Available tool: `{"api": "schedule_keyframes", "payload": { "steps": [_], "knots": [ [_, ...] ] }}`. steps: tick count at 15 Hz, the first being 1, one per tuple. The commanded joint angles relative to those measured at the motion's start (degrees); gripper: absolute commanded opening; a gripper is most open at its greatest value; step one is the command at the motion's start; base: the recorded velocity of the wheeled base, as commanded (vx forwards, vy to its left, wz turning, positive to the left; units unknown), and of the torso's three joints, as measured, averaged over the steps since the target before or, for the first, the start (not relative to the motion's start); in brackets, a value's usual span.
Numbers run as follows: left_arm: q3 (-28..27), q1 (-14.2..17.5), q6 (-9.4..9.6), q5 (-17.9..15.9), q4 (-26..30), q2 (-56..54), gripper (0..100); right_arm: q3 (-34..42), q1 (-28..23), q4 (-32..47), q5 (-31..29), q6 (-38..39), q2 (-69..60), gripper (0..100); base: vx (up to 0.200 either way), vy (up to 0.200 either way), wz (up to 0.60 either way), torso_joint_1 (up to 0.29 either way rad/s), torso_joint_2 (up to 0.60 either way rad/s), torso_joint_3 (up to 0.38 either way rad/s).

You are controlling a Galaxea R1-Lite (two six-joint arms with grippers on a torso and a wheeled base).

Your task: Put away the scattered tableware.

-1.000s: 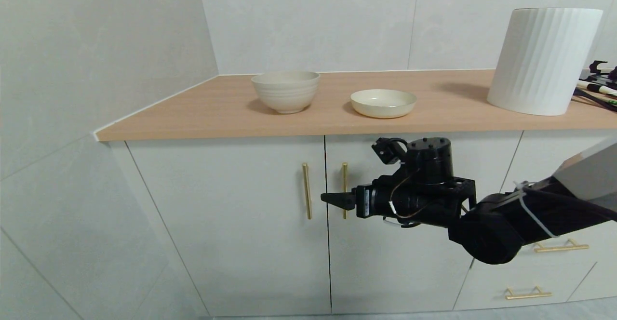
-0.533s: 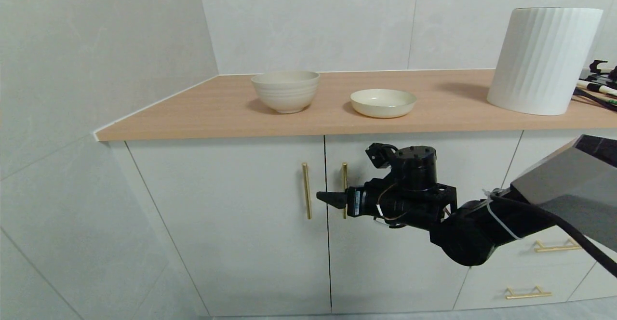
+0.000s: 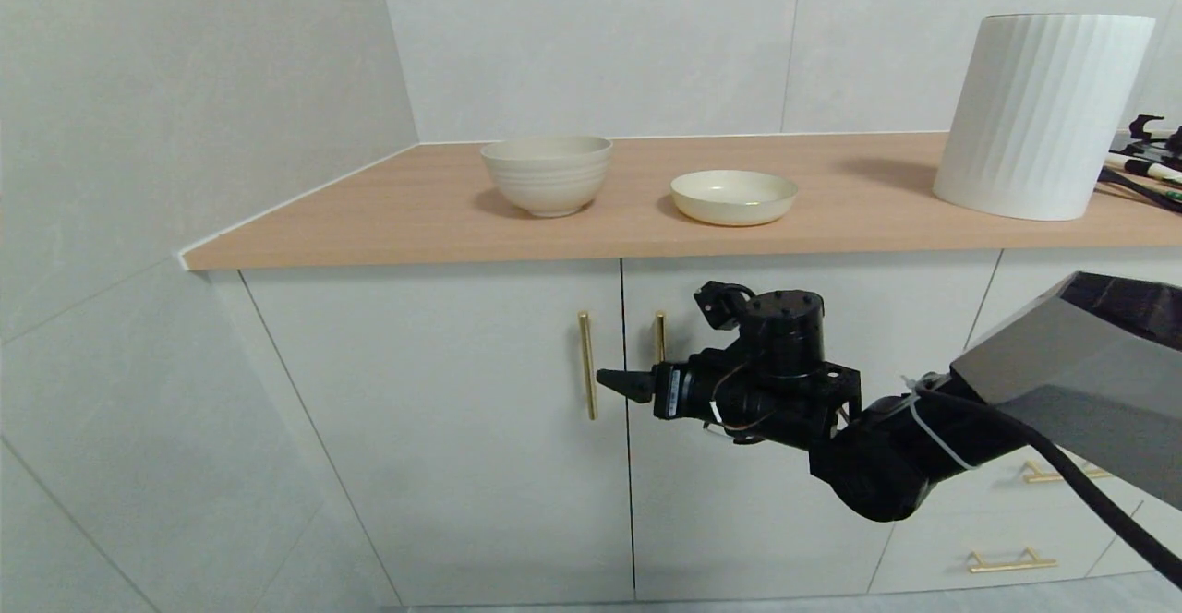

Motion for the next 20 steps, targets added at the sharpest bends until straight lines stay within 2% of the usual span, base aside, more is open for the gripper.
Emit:
{"api": "schedule_keyframes", "payload": {
  "steps": [1,7,9,12,17,20],
  "knots": [
    [0.0,0.0,0.0,0.01,-0.01,0.0,100,0.22,0.98,-0.71,0.41,0.56,-0.18,100,0.0,0.0,0.0,0.0,0.0,0.0],
    [0.0,0.0,0.0,0.01,-0.01,0.0,100,7.17,3.0,-0.88,0.85,0.65,-6.07,100,0.0,0.0,0.0,0.0,0.0,0.0],
    [0.0,0.0,0.0,0.01,-0.01,0.0,100,14.64,4.23,-0.88,4.27,0.65,-11.61,100,0.0,0.0,0.0,0.0,0.0,0.0],
    [0.0,0.0,0.0,0.01,-0.01,0.0,100,24.04,3.71,-0.88,12.71,0.65,-20.05,100,0.0,0.0,0.0,0.0,0.0,0.0],
    [0.0,0.0,0.0,0.01,-0.01,0.0,100,34.41,3.88,-0.97,15.35,0.38,-28.48,100,0.0,0.0,0.0,0.0,0.0,0.0],
    [0.0,0.0,0.0,0.01,-0.01,0.0,100,36.35,3.88,-0.97,17.19,0.38,-30.24,100,0.0,0.0,0.0,0.0,0.0,0.0]
  ]
}}
